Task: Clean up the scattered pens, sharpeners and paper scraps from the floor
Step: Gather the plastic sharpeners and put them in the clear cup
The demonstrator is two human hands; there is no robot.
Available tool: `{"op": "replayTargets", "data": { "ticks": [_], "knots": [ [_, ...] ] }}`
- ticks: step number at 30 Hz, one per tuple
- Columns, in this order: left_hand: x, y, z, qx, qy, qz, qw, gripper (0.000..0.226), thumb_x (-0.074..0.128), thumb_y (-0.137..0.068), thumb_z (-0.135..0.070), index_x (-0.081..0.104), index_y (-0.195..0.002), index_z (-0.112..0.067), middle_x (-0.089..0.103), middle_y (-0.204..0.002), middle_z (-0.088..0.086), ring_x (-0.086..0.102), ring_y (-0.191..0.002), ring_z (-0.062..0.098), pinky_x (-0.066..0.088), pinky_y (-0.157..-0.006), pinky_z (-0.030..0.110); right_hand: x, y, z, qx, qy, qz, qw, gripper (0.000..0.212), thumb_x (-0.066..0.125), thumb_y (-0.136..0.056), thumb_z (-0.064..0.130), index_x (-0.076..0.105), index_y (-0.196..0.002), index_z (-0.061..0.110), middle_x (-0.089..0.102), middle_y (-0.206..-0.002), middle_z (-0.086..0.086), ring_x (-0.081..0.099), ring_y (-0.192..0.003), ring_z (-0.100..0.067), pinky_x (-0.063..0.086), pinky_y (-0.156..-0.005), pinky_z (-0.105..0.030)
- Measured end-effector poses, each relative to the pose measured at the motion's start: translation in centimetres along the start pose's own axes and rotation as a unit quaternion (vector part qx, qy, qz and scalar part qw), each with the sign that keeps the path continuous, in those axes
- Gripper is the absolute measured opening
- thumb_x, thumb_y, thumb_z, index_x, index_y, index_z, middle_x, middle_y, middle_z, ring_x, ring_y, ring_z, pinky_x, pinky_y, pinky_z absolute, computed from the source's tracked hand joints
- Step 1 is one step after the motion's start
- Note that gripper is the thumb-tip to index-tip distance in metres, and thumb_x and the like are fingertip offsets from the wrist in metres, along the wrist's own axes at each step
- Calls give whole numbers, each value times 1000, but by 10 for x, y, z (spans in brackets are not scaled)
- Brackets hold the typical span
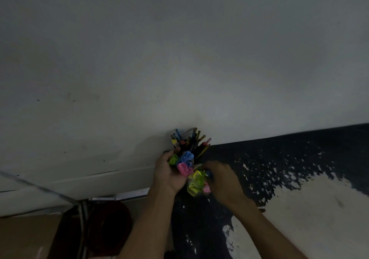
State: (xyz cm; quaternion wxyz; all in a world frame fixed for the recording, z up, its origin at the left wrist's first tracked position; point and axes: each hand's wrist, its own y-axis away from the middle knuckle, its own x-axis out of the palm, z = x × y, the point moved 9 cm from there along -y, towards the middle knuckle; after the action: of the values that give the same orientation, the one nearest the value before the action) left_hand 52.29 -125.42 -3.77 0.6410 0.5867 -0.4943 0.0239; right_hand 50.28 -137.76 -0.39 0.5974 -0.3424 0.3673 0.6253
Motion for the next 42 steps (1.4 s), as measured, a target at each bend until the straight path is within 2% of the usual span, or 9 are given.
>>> {"op": "replayTargets", "data": {
  "ticks": [5,9,12,14,19,27,32,36,42],
  "knots": [
    [-3,-6,1,8,-10,-3,1000,22,42,-98,-19,59,-88,-9,60,-97,17,56,-84,28,43,-68,37,-3,3,5,-23,-60,-10,998,48,64,-62,2,71,-106,19,69,-102,-1,64,-93,-20,49,-72,-28],
    [-6,-13,8,6,-28,-4,1000,22,43,-98,-21,59,-87,-11,58,-97,15,54,-84,28,44,-68,40,-24,15,3,-9,-165,-112,980,37,71,-68,0,73,-100,19,68,-97,7,63,-85,-2,55,-73,-26],
    [-4,-17,16,1,-37,-1,999,20,45,-97,-21,59,-89,-9,58,-97,17,55,-86,31,45,-77,43,-32,19,6,14,-274,-143,951,35,80,-75,17,69,-109,18,68,-102,9,64,-92,2,53,-77,-17],
    [1,-19,22,-3,-44,2,999,21,45,-96,-20,59,-86,-9,59,-93,17,56,-84,30,46,-81,42,-29,17,14,-3,-316,-111,942,52,82,-72,31,65,-119,15,66,-111,4,64,-99,-2,52,-83,-18],
    [11,-20,31,-6,-77,13,997,22,46,-95,-19,57,-80,-8,60,-85,15,56,-78,28,48,-75,40,-27,13,17,-47,-278,-83,956,56,79,-77,27,60,-129,18,62,-120,7,59,-112,-11,51,-95,-36],
    [12,-22,33,-8,-119,-1,993,18,47,-93,-15,59,-83,-6,60,-87,17,58,-79,29,49,-70,39,-34,12,13,-46,-235,-105,965,31,74,-85,24,65,-114,19,65,-108,10,61,-101,-7,53,-85,-34],
    [4,-22,35,-8,-137,-27,990,22,48,-95,-16,61,-82,-4,59,-82,15,57,-75,26,48,-63,35,-31,13,21,-59,-217,-103,969,29,67,-89,15,68,-118,19,63,-108,3,61,-98,-4,50,-86,-17],
    [1,-22,36,-5,-146,-36,989,22,51,-95,-19,63,-83,-6,57,-83,14,55,-76,26,48,-70,37,-27,13,25,-53,-188,-83,977,31,75,-82,20,72,-113,17,58,-101,2,57,-89,1,41,-78,-5],
    [1,-18,37,3,-113,-45,993,18,50,-95,-15,61,-84,-5,58,-84,15,55,-71,24,47,-60,33,-37,7,12,-23,-167,-101,980,27,78,-75,7,76,-100,17,68,-93,4,56,-77,7,42,-72,-2]
  ]
}}
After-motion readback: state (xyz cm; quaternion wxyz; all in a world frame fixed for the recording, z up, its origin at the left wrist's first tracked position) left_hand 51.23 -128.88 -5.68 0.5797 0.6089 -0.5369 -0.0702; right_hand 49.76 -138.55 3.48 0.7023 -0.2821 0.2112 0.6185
